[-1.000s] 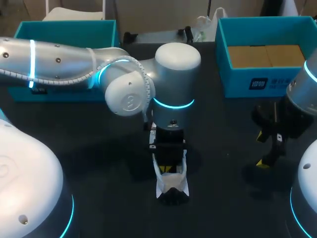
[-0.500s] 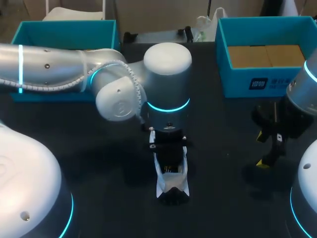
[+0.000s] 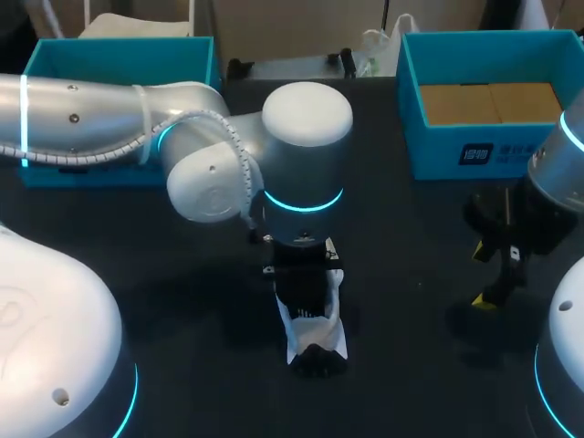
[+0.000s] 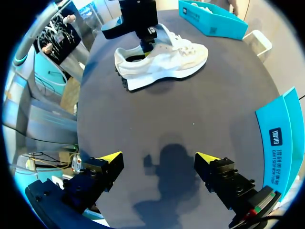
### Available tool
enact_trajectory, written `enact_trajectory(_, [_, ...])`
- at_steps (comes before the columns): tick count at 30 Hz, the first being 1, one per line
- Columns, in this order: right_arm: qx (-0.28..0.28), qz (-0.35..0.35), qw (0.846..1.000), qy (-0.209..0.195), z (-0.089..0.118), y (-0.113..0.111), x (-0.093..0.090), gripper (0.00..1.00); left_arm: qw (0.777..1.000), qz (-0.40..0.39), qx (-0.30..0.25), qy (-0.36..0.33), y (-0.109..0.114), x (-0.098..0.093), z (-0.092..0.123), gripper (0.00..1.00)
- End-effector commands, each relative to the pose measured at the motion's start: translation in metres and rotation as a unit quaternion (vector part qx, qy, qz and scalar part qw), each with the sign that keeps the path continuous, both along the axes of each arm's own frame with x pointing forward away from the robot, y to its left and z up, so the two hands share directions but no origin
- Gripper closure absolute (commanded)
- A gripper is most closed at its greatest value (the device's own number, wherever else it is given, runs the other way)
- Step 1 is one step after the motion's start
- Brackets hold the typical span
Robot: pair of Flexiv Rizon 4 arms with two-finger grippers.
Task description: Take the shoe out of the shoebox, open the shoe tongue, remove and reinsert the insole, then place the shoe into the shoebox
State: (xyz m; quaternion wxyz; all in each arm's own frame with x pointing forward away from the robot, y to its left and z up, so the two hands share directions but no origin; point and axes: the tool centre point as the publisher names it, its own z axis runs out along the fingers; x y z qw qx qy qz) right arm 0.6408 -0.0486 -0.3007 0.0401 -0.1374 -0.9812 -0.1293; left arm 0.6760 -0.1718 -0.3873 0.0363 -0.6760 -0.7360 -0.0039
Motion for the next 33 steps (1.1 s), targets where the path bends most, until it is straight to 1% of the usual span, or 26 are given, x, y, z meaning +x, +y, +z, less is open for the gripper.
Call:
enact_trajectory(1, [-0.001,-0.001,1.0,-0.001,0.0,0.0,-0.001,0.0,1.0,-0.003,0.009,-0.004,-0.006,0.001,-0.001,1.0])
enact_trajectory(6, [-0.001,-0.001,1.0,-0.001,0.0,0.0,-0.001,0.0,0.999,-0.013,0.035,-0.011,-0.012,0.0,-0.004,1.0])
enact_trajectory(11, [-0.001,-0.001,1.0,-0.001,0.0,0.0,-0.001,0.0,0.999,-0.02,0.043,-0.011,-0.018,0.001,0.012,1.0])
enact_trajectory(15, [-0.001,-0.001,1.0,-0.001,0.0,0.0,-0.001,0.0,0.998,-0.016,0.058,-0.007,-0.017,0.003,0.013,1.0])
enact_trajectory(24, [-0.001,-0.001,1.0,-0.001,0.0,0.0,-0.001,0.0,0.994,0.005,0.111,0.001,-0.01,0.001,-0.001,1.0])
enact_trajectory(29, [-0.001,-0.001,1.0,-0.001,0.0,0.0,-0.001,0.0,0.992,0.015,0.126,0.003,-0.01,0.003,-0.014,1.0])
enact_trajectory(33, [-0.001,-0.001,1.0,-0.001,0.0,0.0,-0.001,0.0,0.992,0.019,0.124,0.006,-0.01,0.003,-0.021,1.0])
